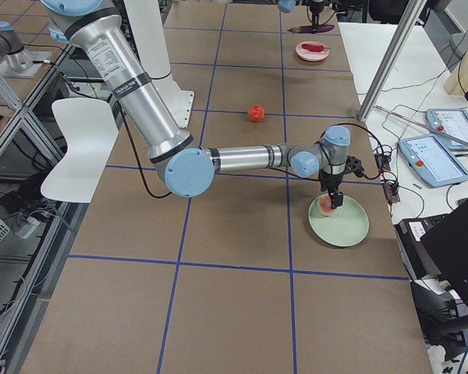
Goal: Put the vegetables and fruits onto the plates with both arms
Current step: 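Place purple eggplant on pink plate while right gripper sets peach on green plate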
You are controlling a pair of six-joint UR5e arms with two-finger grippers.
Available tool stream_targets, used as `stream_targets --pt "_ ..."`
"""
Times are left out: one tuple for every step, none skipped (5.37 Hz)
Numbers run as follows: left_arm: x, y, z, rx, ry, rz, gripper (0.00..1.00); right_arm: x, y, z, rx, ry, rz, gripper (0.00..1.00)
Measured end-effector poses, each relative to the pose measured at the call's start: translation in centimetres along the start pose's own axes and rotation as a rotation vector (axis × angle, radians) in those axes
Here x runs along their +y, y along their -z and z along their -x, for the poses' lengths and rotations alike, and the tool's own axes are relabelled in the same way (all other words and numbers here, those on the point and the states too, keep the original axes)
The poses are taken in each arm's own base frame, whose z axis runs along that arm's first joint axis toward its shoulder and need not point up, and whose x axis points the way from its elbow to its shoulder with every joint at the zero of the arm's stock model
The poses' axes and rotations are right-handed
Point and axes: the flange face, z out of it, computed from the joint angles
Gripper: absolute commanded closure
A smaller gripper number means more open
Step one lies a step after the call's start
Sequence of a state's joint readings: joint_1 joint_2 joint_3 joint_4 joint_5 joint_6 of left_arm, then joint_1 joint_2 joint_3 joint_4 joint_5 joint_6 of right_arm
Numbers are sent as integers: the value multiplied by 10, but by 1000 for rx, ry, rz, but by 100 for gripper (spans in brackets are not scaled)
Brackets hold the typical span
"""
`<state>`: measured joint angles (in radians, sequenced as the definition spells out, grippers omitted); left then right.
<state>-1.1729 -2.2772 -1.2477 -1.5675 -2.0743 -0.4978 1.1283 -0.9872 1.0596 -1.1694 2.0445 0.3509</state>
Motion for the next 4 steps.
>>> stream_targets --pt "-3 -17 12 -14 5 4 100 -12 18 10 -22 3 -18 0" --pt "-10 -48 27 -21 -2 -8 100 -20 51 29 -81 -22 -16 0" --pt "-11 -78 30 -29 -19 -16 100 -21 91 54 -145 -81 1 0" --pt "-7 -99 19 -57 -39 -19 100 -17 121 79 -199 -145 11 0"
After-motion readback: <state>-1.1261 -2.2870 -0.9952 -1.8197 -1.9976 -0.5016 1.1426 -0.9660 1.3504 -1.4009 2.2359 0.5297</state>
